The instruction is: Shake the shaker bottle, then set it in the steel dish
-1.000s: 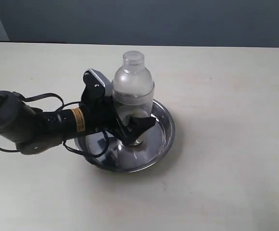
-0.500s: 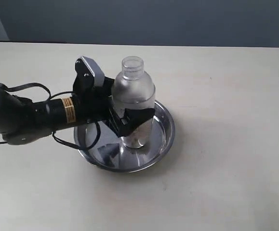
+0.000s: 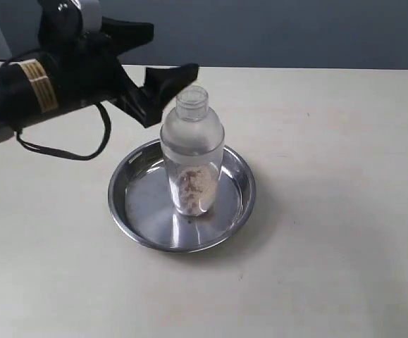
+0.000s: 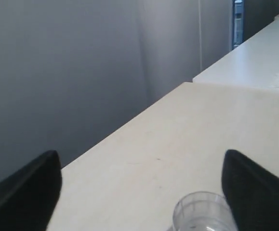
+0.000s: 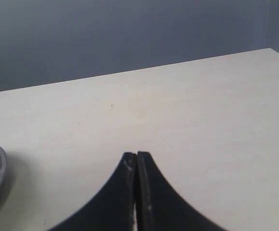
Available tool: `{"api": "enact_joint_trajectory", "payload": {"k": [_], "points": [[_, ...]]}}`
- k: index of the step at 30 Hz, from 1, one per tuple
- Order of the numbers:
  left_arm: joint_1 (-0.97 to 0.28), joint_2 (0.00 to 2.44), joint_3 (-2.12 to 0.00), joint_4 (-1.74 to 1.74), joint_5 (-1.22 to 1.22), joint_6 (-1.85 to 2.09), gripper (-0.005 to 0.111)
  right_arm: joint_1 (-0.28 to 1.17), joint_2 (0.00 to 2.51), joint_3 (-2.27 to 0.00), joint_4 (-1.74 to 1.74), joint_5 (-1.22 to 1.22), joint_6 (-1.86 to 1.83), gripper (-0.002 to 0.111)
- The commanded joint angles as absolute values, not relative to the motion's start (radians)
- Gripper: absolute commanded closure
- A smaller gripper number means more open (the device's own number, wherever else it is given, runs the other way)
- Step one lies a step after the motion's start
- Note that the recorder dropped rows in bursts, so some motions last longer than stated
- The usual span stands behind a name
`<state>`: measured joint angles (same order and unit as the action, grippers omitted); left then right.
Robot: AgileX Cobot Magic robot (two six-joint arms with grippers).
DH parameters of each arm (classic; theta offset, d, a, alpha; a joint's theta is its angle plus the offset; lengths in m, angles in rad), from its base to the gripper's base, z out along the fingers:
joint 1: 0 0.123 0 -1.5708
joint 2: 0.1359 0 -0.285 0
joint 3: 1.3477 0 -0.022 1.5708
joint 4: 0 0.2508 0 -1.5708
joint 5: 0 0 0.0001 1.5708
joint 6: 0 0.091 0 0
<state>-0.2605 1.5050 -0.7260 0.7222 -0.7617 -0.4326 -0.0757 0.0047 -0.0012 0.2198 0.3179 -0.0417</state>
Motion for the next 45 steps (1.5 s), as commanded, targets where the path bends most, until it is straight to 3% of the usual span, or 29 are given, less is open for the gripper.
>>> {"api": "enact_joint_trajectory", "payload": {"k": [1,4,11,18,36,45], "points": [[-0.262,1.330,-0.728,0.816,-0.522,-0.602,0.069,-0.079,0.000,0.000,0.219,0.308,-0.044,0.109],[-0.262,1.201,-0.728,0.888,-0.393,-0.735,0.106,-0.079,0.000,0.000,0.219,0.308,-0.044,0.109],[-0.262,0.900,-0.638,1.107,-0.157,-1.039,0.106,-0.079,0.000,0.000,0.219,0.308,-0.044,0.109],[-0.262,0.648,-0.417,1.051,-0.030,-1.069,0.106,-0.079,0.000,0.000,0.219,0.308,-0.044,0.109],[-0.262,0.487,-0.126,1.089,0.000,-1.067,0.106,-0.079,0.000,0.000,0.219,0.308,-0.044,0.109],[-0.260,0.269,-0.060,0.559,0.218,-0.865,0.106,-0.079,0.000,0.000,0.219,0.308,-0.044,0.109]]}}
